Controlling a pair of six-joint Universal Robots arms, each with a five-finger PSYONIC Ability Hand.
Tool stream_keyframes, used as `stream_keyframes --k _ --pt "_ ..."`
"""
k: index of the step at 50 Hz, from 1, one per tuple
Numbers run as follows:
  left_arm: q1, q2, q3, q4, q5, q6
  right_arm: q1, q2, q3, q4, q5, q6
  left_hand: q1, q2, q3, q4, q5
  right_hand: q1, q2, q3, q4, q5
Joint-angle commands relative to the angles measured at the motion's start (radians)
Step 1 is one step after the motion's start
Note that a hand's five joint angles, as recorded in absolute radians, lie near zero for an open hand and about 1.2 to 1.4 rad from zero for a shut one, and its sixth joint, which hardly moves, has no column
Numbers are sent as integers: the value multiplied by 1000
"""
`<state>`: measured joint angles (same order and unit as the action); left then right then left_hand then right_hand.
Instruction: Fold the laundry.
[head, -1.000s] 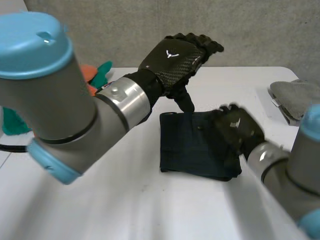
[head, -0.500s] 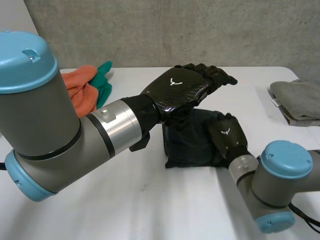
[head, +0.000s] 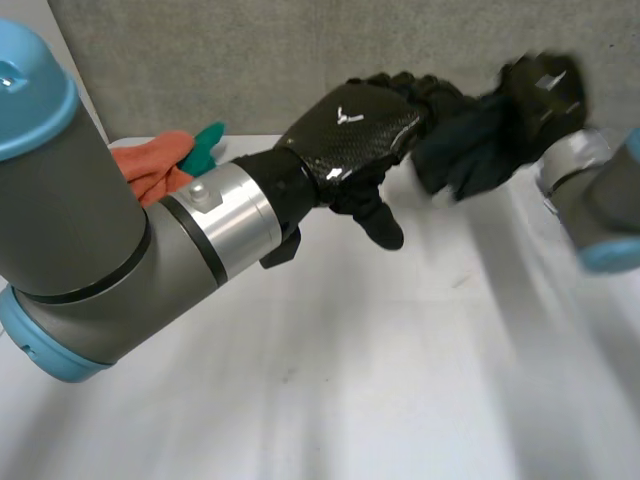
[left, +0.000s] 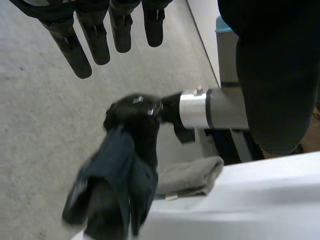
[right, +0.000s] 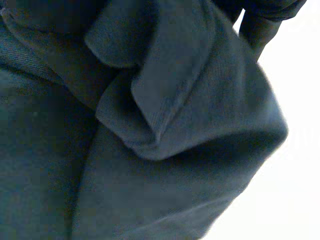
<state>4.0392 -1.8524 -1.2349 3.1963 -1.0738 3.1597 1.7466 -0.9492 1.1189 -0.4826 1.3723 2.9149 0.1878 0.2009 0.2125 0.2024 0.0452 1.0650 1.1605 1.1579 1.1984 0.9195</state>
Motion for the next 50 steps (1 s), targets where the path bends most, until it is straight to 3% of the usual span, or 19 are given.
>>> stream_keyframes --k 1,10,17,18,21,24,28,32,39,43,45,47,50 --pt "1 13 0 34 -9 -53 -195 61 -229 56 -120 116 -4 -17 -28 -18 -36 331 236 238 198 302" --pt "1 -4 -12 36 -8 -64 -465 421 -482 124 -284 127 -4 -17 -28 -18 -36 331 236 238 198 302" --pt "0 -47 -12 36 -9 -64 -553 674 -614 136 -461 125 -1 -14 -25 -15 -33 331 236 238 198 302" --pt "0 -50 -12 36 -9 -64 -561 708 -628 145 -501 125 -1 -14 -25 -15 -33 277 182 184 144 248" --pt "-2 -59 -11 36 -9 -61 -570 724 -628 167 -539 124 -1 -14 -25 -15 -33 -890 -986 -983 -1024 -920" --pt "-3 -65 -3 36 -9 -61 -575 712 -623 174 -536 125 2 -11 -23 -12 -30 -890 -986 -983 -1024 -920" --pt "-3 -62 3 37 -11 -61 -598 624 -591 196 -507 136 2 -11 -23 -12 -30 -890 -986 -983 -1024 -920" --pt "-6 -56 -1 36 -11 -63 -622 450 -489 307 -428 124 2 -11 -23 -12 -30 -890 -986 -983 -1024 -920" --pt "-20 -47 -18 36 -12 -63 -674 284 -400 453 -297 32 2 -11 -23 -12 -30 -890 -986 -983 -1024 -920" --pt "-23 -41 -26 34 -12 -64 -722 202 -399 567 -175 -138 2 -11 -23 -12 -30 -890 -986 -983 -1024 -920" --pt "-23 -36 -26 34 -12 -64 -739 167 -430 610 -57 -255 2 -11 -23 -12 -30 -890 -986 -983 -1024 -920" --pt "-23 -19 -20 36 -12 -66 -739 136 -488 612 72 -357 5 -8 -20 -9 -27 -890 -986 -983 -1024 -920" --pt "-16 11 -3 46 -21 -67 -734 122 -540 579 157 -408 2 -11 -22 -12 -30 -890 -986 -983 -1024 -920"
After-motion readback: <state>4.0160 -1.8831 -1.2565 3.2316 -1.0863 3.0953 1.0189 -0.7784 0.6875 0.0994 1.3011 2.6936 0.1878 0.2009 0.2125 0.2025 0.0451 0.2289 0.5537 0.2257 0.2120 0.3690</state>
